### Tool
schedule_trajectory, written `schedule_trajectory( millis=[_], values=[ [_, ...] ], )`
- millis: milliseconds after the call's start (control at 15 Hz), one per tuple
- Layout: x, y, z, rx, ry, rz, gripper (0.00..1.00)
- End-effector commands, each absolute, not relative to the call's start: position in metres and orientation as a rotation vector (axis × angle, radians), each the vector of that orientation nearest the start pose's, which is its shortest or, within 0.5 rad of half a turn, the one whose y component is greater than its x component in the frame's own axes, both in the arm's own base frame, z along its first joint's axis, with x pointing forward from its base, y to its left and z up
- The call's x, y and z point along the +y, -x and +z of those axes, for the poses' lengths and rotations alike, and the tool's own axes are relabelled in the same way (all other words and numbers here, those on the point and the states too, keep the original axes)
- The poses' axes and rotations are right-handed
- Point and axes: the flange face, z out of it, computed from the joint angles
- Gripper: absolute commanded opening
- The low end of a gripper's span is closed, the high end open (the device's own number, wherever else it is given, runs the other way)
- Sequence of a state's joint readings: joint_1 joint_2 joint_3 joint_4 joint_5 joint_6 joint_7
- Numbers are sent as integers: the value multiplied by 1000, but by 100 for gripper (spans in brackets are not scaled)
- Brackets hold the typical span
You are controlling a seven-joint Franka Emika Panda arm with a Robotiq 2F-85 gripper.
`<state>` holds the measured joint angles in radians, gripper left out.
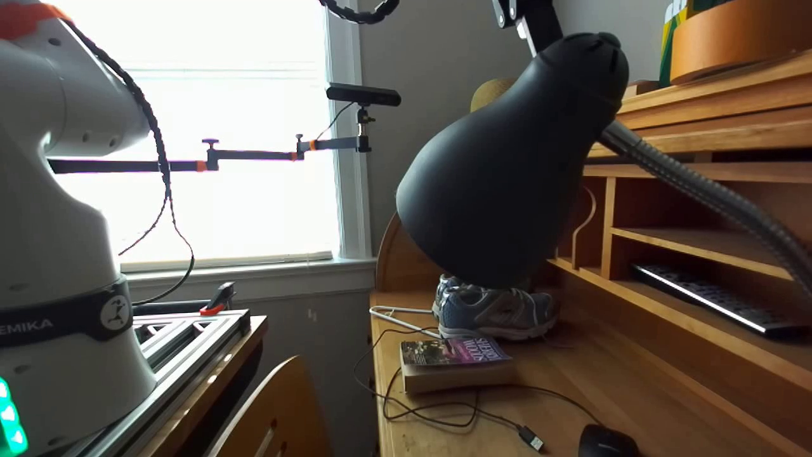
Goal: Open the drawer on the left.
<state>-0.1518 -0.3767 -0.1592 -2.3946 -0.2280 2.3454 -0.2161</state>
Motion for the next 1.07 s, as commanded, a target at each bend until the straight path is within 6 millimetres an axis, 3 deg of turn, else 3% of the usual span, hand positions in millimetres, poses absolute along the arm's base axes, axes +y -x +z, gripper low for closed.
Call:
schedule_trajectory(
  millis=[0, 333, 667, 1000],
  values=[
    [-135, -442, 506, -104, 3297, -593, 100],
    [-103, -438, 519, -199, 3226, -639, 100],
    [-43, -426, 518, -279, 3060, -602, 100],
    [23, -418, 502, -374, 2969, -593, 100]
  ],
)
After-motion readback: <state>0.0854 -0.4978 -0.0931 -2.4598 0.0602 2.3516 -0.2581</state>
